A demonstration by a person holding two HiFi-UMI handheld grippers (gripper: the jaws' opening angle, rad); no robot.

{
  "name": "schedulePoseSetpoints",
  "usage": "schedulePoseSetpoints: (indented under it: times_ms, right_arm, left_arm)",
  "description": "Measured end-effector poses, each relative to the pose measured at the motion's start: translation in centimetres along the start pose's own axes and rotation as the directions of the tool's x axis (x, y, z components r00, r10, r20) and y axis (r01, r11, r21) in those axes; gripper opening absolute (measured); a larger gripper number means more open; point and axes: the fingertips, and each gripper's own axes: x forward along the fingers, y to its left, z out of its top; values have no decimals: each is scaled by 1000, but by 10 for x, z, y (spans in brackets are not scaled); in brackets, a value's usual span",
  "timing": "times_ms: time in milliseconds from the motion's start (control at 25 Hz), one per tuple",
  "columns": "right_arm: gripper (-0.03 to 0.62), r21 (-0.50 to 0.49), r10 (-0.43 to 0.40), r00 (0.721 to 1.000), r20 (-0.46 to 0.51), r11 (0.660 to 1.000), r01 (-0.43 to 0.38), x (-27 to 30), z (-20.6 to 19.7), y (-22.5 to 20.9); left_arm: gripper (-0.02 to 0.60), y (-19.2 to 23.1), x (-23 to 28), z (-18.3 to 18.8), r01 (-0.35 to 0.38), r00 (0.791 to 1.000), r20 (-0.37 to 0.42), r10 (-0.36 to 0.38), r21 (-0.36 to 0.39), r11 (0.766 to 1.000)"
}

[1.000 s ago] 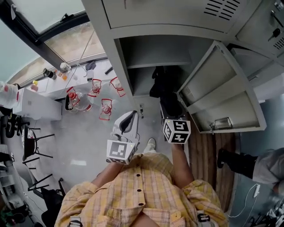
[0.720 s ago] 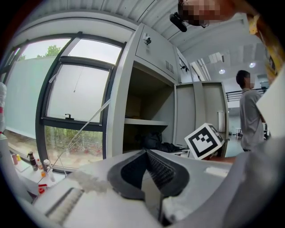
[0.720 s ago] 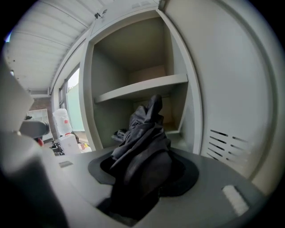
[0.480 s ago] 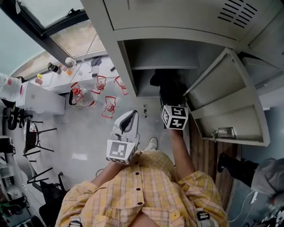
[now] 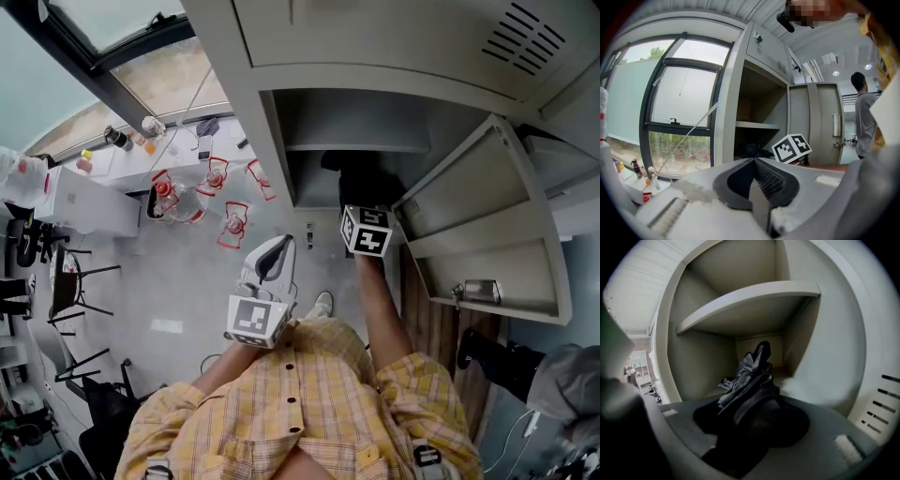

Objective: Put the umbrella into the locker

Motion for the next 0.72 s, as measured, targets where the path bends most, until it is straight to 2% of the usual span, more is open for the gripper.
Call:
schedulePoseSetpoints:
  times_ms: [440,640,720]
  right_arm:
    - [235,-53,-80,994,-81,996,76,20,-15,-3]
    - [272,-27,-42,995,-92,999,40,21,-14,1]
    - [311,-16,-31,996,-84,999,30,19,-13,1]
  left_arm:
    - [-3,15,-5,-8,-10,1000,-5,10,10,1000]
    - [-3,15,-7,-8,2,1000,-2,-2,2,1000]
    - [-3,13,-9,-8,12,1000,-2,-12,3,1000]
